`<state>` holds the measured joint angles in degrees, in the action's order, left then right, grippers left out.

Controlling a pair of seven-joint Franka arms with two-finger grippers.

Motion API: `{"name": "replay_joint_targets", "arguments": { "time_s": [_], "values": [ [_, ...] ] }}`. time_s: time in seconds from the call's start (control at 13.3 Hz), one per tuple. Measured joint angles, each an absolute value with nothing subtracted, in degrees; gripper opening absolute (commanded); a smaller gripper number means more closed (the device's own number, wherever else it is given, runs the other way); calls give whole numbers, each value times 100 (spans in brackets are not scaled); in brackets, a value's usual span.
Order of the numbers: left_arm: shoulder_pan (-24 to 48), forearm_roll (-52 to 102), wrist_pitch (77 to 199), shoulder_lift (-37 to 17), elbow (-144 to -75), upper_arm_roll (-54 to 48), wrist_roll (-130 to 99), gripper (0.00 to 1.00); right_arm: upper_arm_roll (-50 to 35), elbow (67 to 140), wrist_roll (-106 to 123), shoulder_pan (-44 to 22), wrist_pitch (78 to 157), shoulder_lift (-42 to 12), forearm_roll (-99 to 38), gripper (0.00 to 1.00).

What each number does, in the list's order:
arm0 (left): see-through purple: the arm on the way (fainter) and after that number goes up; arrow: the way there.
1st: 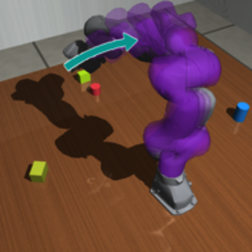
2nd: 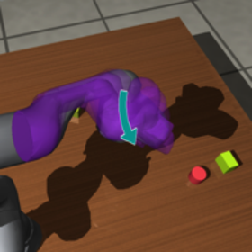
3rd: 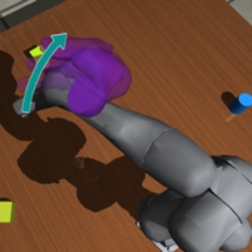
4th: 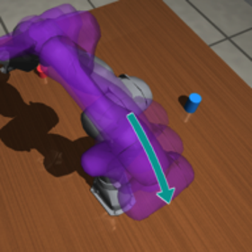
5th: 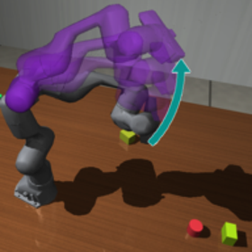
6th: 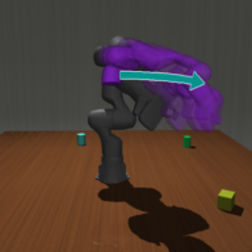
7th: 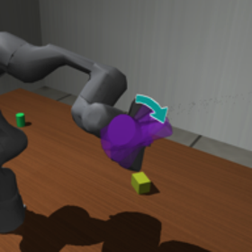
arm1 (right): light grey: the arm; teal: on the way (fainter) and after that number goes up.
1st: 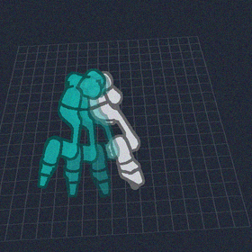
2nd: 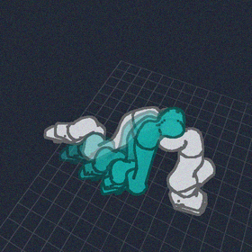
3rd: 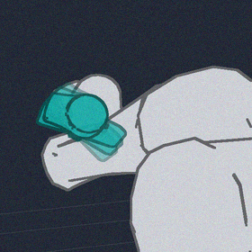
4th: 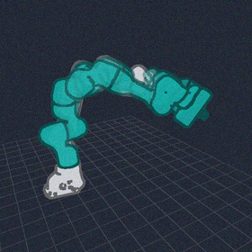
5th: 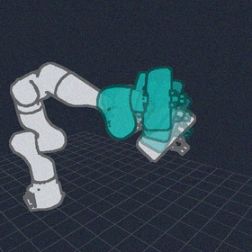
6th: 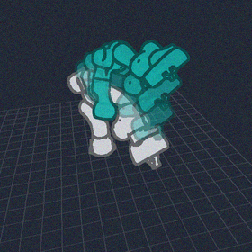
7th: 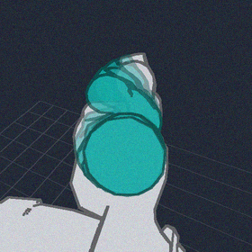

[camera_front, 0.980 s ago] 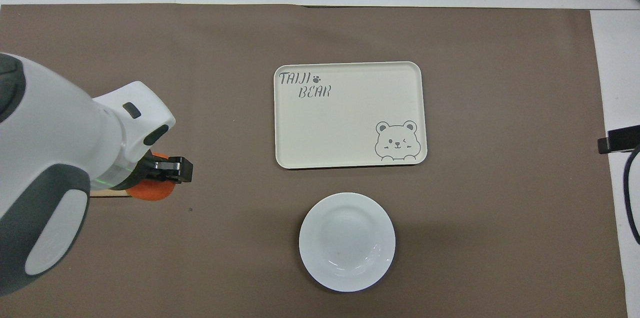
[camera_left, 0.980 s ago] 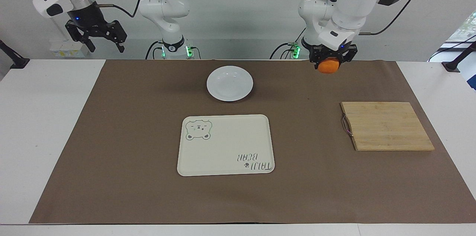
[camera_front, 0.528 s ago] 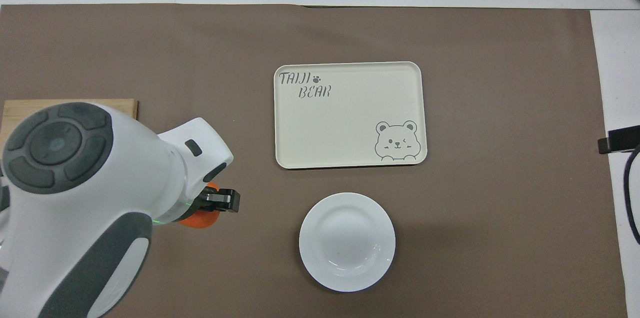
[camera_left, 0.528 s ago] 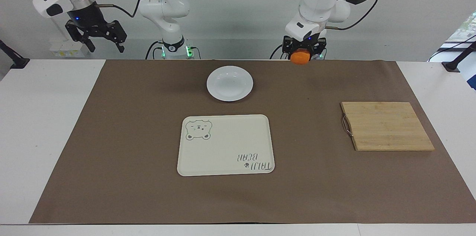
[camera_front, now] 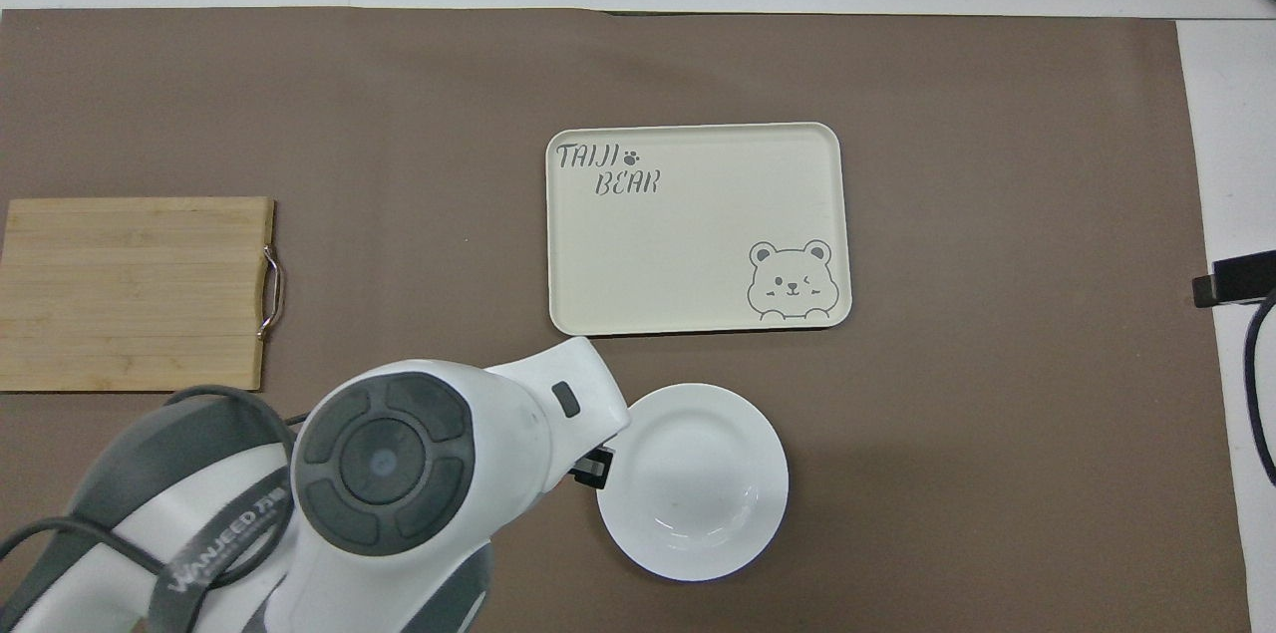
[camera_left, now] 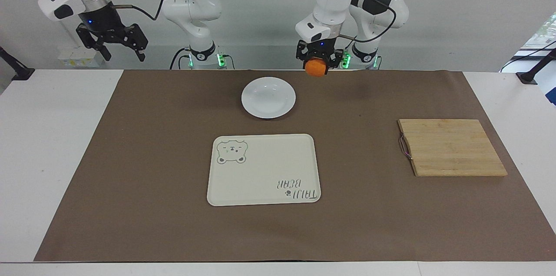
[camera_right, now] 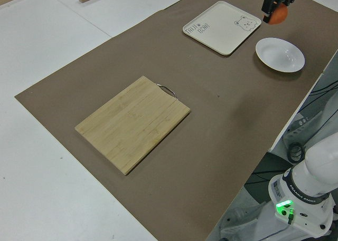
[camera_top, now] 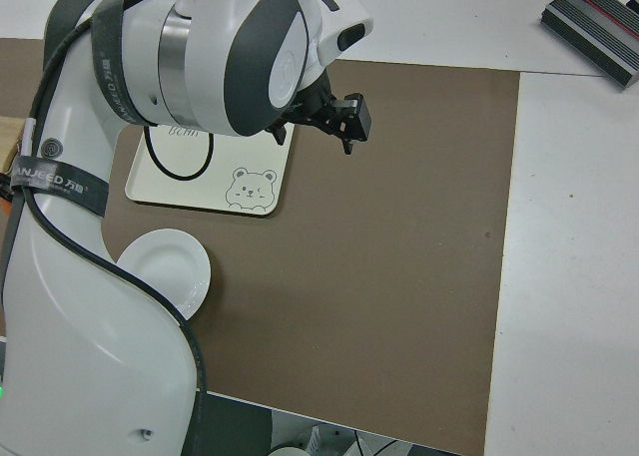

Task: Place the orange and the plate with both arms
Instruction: 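Carry the orange with the left gripper over the white plate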

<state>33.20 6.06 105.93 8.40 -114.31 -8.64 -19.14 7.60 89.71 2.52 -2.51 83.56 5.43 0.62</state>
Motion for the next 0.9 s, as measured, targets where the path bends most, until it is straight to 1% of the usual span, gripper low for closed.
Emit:
{"name": "replay_joint_targets", "arguments": {
  "time_s": [0.23, 0.53, 0.9],
  "values": [
    [3837, 612, 11259, 632, -11814, -860, -1939, 0, 761, 8971, 252, -251, 8355, 543, 62, 100],
    [4674, 615, 12616, 4, -12276, -866, -2614, 0, 761, 8971, 252, -251, 8355, 543, 62, 100],
    [4924, 614, 13432, -547, -12424, -852, -2682, 0, 769, 8971, 252, -251, 8352, 543, 62, 100]
  ]
}}
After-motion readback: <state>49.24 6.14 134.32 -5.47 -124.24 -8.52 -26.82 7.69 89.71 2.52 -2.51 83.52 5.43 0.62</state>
